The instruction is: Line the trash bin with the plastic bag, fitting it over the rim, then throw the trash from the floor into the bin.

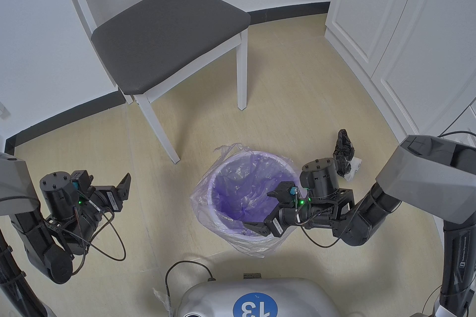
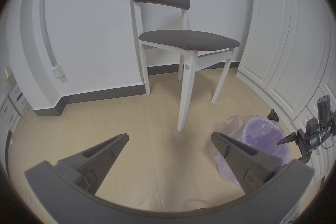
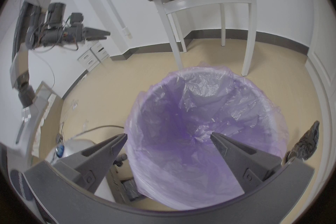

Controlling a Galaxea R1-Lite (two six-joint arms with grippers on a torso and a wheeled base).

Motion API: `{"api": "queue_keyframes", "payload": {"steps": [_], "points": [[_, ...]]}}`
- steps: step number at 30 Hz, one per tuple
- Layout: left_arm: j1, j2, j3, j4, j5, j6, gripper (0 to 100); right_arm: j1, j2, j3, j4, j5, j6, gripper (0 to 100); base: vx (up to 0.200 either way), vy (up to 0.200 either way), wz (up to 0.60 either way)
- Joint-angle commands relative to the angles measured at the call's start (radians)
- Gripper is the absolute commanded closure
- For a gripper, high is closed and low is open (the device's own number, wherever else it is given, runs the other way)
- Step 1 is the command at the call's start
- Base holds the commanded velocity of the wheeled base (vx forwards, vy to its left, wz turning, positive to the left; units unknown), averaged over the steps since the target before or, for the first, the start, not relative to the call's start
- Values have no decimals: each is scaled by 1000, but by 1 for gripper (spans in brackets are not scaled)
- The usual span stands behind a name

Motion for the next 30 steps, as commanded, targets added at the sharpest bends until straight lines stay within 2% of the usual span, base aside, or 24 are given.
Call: {"api": "queue_keyframes", "payload": {"steps": [1,4,14,17,18,22,30], "points": [[13,0,-2,-18,1,1,0,-31,40,5,11,47,-70,0,0,0,0],[21,10,-2,-18,1,1,0,-31,40,17,40,67,-96,0,0,0,0],[41,20,-2,-18,1,-2,0,-28,69,10,32,72,-94,0,0,0,0],[41,22,-2,-18,0,0,0,-28,63,16,31,104,-93,0,0,0,0],[39,23,-2,-18,1,0,0,-30,61,17,29,124,-91,100,0,0,0],[43,30,-2,-18,1,1,0,-33,37,25,19,152,-90,100,0,0,0],[44,22,3,-18,1,1,0,-25,27,73,-21,164,-90,100,0,0,0]]}}
